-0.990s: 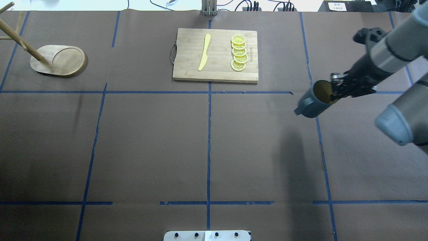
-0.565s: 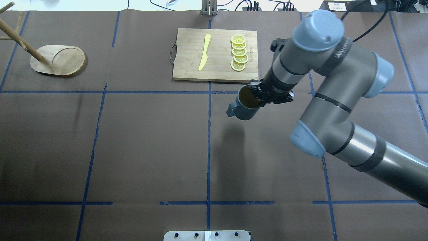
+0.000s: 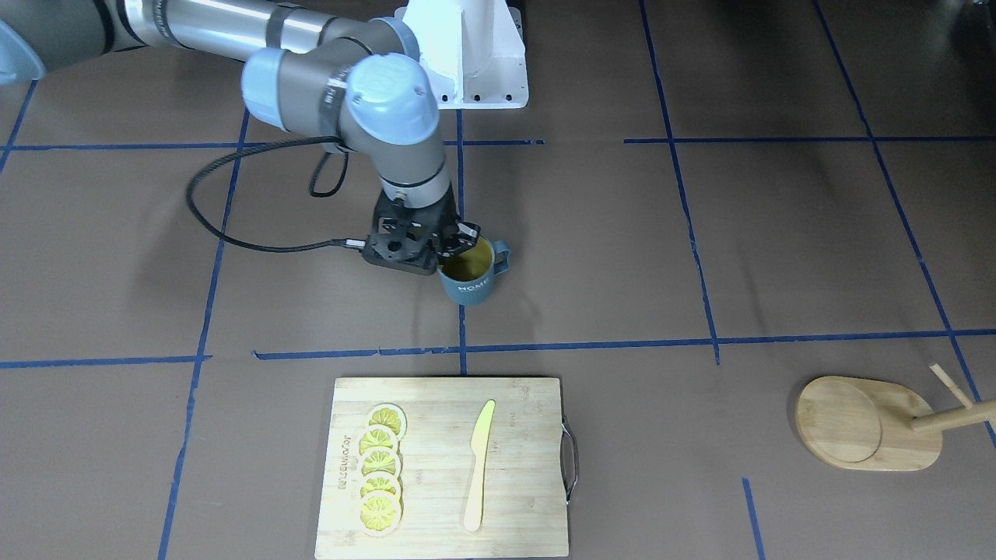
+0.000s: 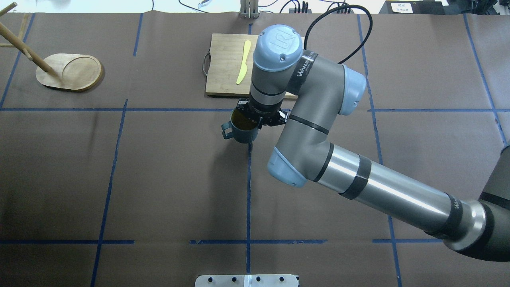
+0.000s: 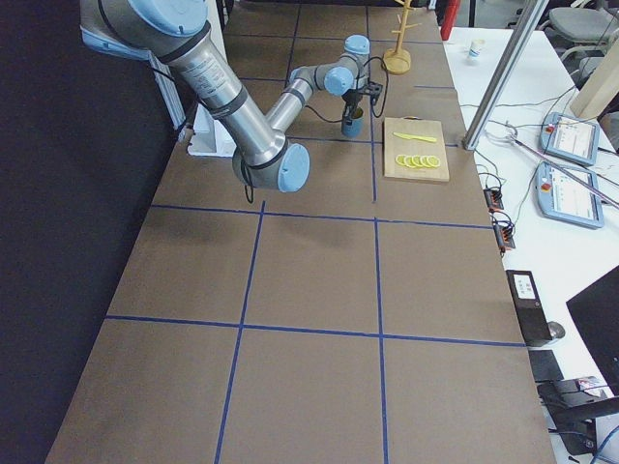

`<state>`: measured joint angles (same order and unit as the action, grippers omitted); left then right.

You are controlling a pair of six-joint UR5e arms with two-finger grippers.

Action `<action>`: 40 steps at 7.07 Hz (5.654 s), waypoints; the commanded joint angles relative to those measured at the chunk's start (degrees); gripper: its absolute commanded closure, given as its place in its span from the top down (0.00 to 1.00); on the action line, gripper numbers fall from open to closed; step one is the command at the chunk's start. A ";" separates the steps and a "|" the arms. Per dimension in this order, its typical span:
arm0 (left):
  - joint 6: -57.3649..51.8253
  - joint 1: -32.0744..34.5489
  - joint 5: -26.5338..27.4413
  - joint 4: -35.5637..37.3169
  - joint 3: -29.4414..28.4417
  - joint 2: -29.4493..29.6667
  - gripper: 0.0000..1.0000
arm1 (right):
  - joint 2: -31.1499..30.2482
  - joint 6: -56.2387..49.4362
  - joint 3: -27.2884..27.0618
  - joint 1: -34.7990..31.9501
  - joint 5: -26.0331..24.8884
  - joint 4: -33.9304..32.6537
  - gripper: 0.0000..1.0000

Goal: Hang cup on storage rack
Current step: 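Carry the teal mug with the right gripper toward the table center, then set the teal mug down and open the right gripper, then withdraw the right arm while the left arm reaches toward the mug, then lower the left gripper onto the teal mug rim and grasp it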

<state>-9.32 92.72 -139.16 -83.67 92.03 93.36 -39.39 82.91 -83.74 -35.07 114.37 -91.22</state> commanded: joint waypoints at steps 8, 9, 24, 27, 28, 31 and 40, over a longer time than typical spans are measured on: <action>0.00 0.18 0.03 0.00 0.08 0.33 1.00 | -0.16 0.15 1.39 0.80 -0.20 4.11 1.00; 0.00 0.18 -0.15 0.00 0.25 0.59 1.00 | -0.07 0.15 0.17 -0.60 0.33 3.86 1.00; 32.59 -48.28 14.20 -45.34 8.35 18.58 1.00 | -39.69 -70.60 -19.12 -39.51 19.20 -6.69 1.00; 32.78 -54.40 20.51 -45.44 7.46 21.43 1.00 | -42.68 -90.15 -8.65 -48.22 21.25 -6.34 1.00; 32.78 -54.58 20.51 -47.09 6.07 21.69 1.00 | -46.70 -90.55 -8.29 -51.12 21.25 -6.25 1.00; 33.48 -55.81 20.95 -54.32 -0.27 23.18 1.00 | -46.74 -89.76 -6.73 -54.58 27.76 -4.33 1.00; 32.61 -59.24 24.90 -54.31 -7.56 29.07 0.98 | -52.45 -83.00 -5.65 -55.02 20.28 5.88 1.00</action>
<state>23.62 33.58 -114.57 -137.95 85.25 122.17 -91.90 -0.12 -89.21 -90.09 134.63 -85.34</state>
